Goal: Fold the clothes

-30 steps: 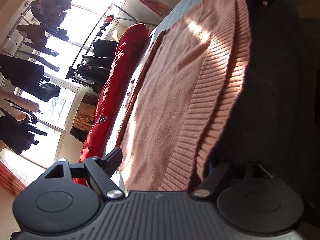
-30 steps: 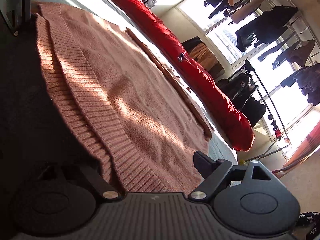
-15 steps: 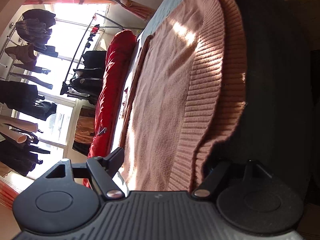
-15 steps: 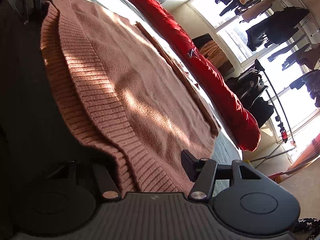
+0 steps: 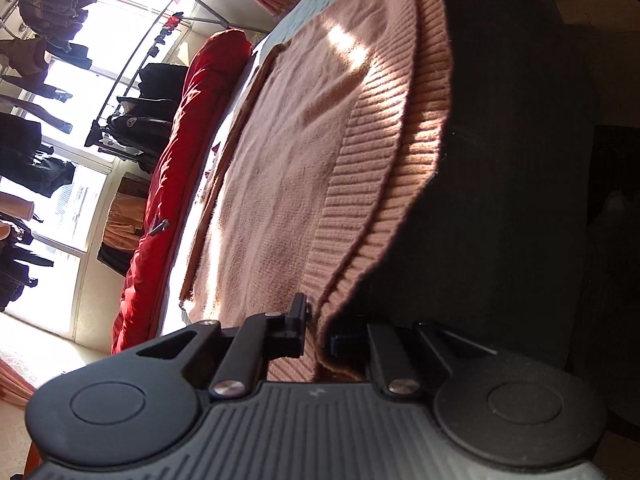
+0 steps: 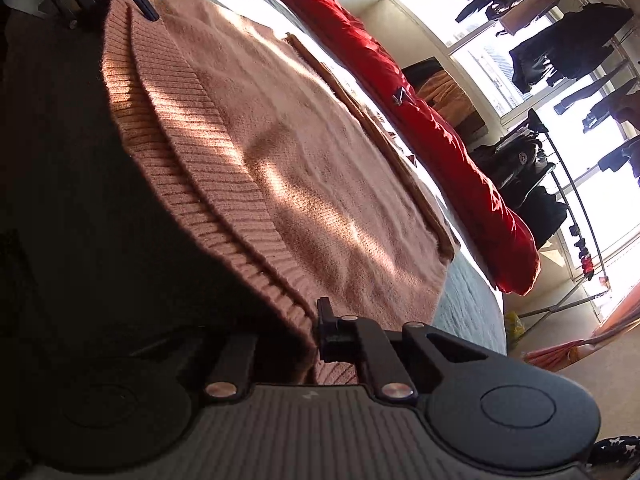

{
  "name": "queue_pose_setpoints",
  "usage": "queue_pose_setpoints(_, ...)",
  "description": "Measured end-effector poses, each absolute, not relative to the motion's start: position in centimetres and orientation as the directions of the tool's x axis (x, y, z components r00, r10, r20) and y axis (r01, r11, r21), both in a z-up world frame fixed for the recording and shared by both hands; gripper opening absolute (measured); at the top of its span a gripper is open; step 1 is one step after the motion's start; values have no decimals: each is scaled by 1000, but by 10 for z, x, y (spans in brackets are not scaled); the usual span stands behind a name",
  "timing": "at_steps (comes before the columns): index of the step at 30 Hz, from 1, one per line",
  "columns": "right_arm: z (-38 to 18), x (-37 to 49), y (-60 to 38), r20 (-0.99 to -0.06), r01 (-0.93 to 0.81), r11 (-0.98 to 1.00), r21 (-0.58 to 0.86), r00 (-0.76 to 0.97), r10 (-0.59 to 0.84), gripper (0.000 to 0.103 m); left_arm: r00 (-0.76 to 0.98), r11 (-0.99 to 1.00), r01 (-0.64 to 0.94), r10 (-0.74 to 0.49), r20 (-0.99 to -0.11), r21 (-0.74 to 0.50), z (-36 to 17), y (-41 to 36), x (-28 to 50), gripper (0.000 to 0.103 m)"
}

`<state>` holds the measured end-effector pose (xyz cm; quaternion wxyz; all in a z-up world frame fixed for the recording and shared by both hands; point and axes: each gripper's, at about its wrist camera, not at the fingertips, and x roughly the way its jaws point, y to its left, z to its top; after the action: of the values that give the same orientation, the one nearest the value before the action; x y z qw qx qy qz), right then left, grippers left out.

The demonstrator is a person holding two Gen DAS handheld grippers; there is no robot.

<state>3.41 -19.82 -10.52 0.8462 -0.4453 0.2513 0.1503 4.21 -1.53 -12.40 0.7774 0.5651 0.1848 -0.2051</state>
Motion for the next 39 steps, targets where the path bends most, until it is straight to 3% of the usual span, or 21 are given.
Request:
queue_pose_setpoints(7,-89,43,-199,-568,-507,515,-691,822,48,8,861,278,507,-134,-490,816,-102,-12,51,8)
queue_pose_setpoints(25,-26,132,-201,-636,-572,496,-653,770,50,8,827,268,562,-149,-543,783,-46,-10,129,7)
queue_pose_setpoints(39,-6,197,-198,-560,-493,480,-726,828,4,7,854,312,520,-147,-500,795,-22,-8,199,6)
